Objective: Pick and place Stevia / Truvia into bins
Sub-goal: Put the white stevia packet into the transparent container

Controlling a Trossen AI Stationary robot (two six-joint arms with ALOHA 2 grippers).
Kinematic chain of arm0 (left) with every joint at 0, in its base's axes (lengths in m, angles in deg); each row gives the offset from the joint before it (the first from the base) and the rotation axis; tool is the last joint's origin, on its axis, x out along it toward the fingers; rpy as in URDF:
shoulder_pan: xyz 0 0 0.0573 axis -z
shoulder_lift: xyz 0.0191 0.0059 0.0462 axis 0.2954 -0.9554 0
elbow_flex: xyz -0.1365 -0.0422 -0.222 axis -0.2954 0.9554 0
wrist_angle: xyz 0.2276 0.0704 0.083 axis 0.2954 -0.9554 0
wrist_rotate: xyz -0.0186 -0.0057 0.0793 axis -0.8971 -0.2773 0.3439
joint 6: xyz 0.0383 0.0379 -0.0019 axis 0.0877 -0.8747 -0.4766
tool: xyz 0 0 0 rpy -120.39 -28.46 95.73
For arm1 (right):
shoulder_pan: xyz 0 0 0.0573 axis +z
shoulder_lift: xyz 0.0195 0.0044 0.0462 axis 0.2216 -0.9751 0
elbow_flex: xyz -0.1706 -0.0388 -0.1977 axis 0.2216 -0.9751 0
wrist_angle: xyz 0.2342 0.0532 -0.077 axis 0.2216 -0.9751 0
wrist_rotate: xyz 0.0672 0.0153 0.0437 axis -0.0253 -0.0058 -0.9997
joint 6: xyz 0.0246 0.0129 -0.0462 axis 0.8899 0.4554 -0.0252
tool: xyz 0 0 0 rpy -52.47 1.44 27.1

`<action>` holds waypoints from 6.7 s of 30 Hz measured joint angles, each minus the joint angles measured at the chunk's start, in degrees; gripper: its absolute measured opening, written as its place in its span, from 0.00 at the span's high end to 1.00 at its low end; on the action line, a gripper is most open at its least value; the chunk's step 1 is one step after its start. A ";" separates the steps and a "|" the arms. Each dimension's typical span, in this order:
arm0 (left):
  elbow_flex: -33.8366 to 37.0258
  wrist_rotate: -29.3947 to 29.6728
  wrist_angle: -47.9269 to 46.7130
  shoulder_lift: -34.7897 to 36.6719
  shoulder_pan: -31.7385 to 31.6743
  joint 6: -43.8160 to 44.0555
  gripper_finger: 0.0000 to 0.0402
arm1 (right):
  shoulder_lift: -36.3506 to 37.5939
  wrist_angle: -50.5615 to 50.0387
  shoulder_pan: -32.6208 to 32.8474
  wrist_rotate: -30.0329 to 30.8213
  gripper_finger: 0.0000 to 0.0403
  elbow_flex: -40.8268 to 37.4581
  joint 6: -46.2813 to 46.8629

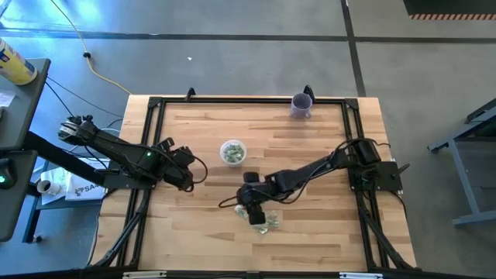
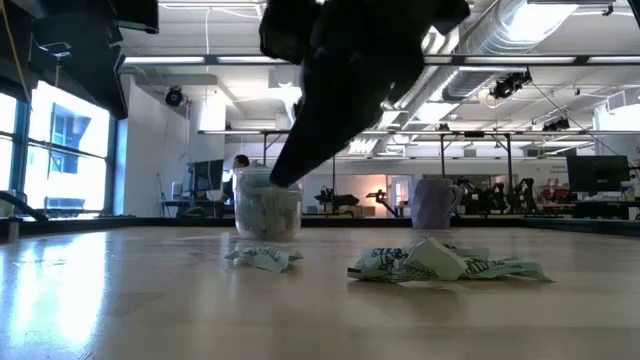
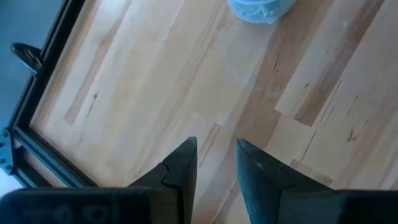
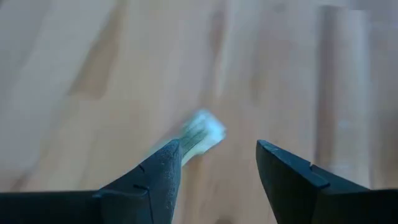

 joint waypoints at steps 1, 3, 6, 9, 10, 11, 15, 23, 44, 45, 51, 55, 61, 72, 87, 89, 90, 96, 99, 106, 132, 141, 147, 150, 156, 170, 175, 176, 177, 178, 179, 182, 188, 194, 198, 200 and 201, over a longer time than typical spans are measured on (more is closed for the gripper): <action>0.02 -0.04 0.06 -0.01 0.00 -0.62 0.64 | -0.03 1.91 0.22 1.97 0.50 -0.99 2.05; 0.04 -0.01 0.09 0.00 0.00 -1.47 0.64 | -0.04 4.09 0.36 2.91 0.49 -2.35 6.89; 0.04 -0.04 0.60 -0.01 0.00 -3.40 0.64 | -0.04 6.75 0.62 2.94 0.48 -3.66 12.61; 0.04 -0.08 1.00 -0.01 0.00 -5.42 0.64 | -0.07 7.96 1.29 4.36 0.48 -4.32 14.04; 0.04 -0.08 1.05 -0.01 0.00 -5.78 0.64 | -0.07 8.40 1.57 4.37 0.48 -4.33 14.16; 0.04 -0.08 1.15 -0.01 0.00 -6.01 0.64 | -0.40 8.82 1.85 4.35 0.48 -4.27 14.39; 0.04 -0.81 2.05 -0.01 0.00 -6.39 0.64 | -2.55 7.12 2.62 1.96 0.48 -4.34 20.53; 4.67 -7.78 23.29 -0.01 -0.04 -16.33 0.64 | 3.19 -10.82 1.89 7.10 0.48 -1.26 26.07; 7.22 -27.14 75.27 -25.53 -1.80 -40.57 0.64 | 31.25 -35.00 11.92 19.20 0.48 -21.19 31.33; 5.89 -27.54 74.91 -27.10 -1.91 -40.62 0.64 | 31.91 -34.97 11.90 19.23 0.48 -22.06 31.74; 1.43 -31.88 74.65 -32.11 -4.64 -42.23 0.64 | 34.53 -34.43 11.81 20.27 0.48 -26.19 30.96; -1.88 -32.82 68.86 -35.00 -4.36 -44.41 0.63 | 34.71 -34.21 11.82 20.27 0.48 -26.82 29.02; -7.19 -33.02 60.58 -38.34 -3.75 -45.83 0.49 | 34.89 -32.66 11.92 20.70 0.48 -26.82 25.64; -8.00 -34.28 60.26 -42.36 -3.74 -53.98 0.46 | 35.60 -33.35 11.77 22.32 0.49 -26.80 25.08; -10.04 -26.64 54.80 -43.48 -3.63 -53.20 0.94 | 36.63 -34.72 12.04 24.15 0.52 -26.80 25.42; -11.86 -21.65 50.46 -43.29 -3.84 -52.67 0.92 | 38.14 -35.10 12.24 25.50 0.53 -26.80 25.61; -13.27 -19.52 48.17 -43.06 -3.90 -52.68 0.90 | 38.93 -35.48 12.25 25.81 0.54 -26.80 25.65; -25.27 -15.20 28.40 -40.37 -7.40 -53.49 0.93 | 43.11 -40.49 12.25 27.37 0.57 -26.78 28.24; -30.89 -15.10 22.16 -37.06 -10.40 -51.17 0.93 | 43.87 -42.30 12.25 27.82 0.58 -26.78 29.56; -32.61 -19.49 16.69 -28.60 -21.35 -41.74 0.93 | 44.02 -41.98 12.95 28.77 0.58 -26.78 30.23; -22.66 -25.43 23.05 -24.31 -29.32 -32.44 0.46 | 31.77 -13.20 8.19 12.45 0.54 -26.78 12.96; -25.92 -24.02 15.42 -22.68 -26.59 -30.92 0.38 | 28.31 -5.91 3.76 3.92 0.50 -26.73 4.82; -25.96 -23.85 14.84 -17.50 -20.86 -27.21 0.45 | 26.40 -3.32 3.50 -0.68 0.48 -26.73 4.55; -26.11 -22.68 14.63 -15.40 -17.44 -24.30 0.49 | 23.90 -0.89 3.72 -2.95 0.48 -26.73 3.15; -26.03 -19.33 14.16 -15.00 -12.01 -17.16 0.52 | 16.74 7.63 3.79 -6.72 0.49 -26.73 3.44; -26.03 -16.98 11.89 -14.98 -8.94 -12.71 0.54 | 12.95 8.68 6.19 -1.90 0.67 -26.63 4.10; -26.03 -17.00 11.81 -14.98 -8.94 -11.92 0.54 | 10.81 9.56 7.18 -3.76 0.73 -26.71 4.60; -26.03 -17.00 11.63 -14.98 -8.94 -11.62 0.54 | 10.22 10.33 7.55 -3.88 0.73 -26.70 4.56; -26.02 -17.00 11.55 -14.98 -8.94 -11.41 0.54 | 9.59 11.10 7.92 -3.65 0.73 -26.59 4.43; -26.03 -17.00 11.63 -14.98 -8.94 -11.27 0.54 | 8.98 11.70 8.19 -3.44 0.73 -26.52 4.44; -26.03 -17.00 11.63 -14.98 -8.93 -11.03 0.54 | 8.58 11.97 8.32 -3.22 0.72 -26.48 4.53; -26.01 -17.00 11.65 -14.98 -8.49 -10.26 0.54 | 8.23 11.86 8.42 -1.89 0.73 -26.47 5.93; -26.01 -17.04 11.52 -14.98 -8.46 -9.96 0.54 | 8.00 11.31 5.92 0.44 0.92 -25.74 8.16; -26.01 -17.00 8.57 -14.98 -7.17 -9.06 0.54 | 7.89 7.28 1.04 3.44 0.96 -21.57 7.67; -26.01 -14.84 4.52 -15.00 -3.73 -7.83 0.54 | 10.46 5.89 -3.17 8.01 0.99 -16.26 2.73; -26.01 -12.18 2.21 -15.00 -1.82 -6.16 0.54 | 11.54 5.61 -5.89 9.72 0.98 -13.13 0.15; -26.01 -10.91 0.97 -15.00 -0.85 -4.97 0.54 | 11.80 5.21 -7.55 9.44 0.99 -11.64 -1.14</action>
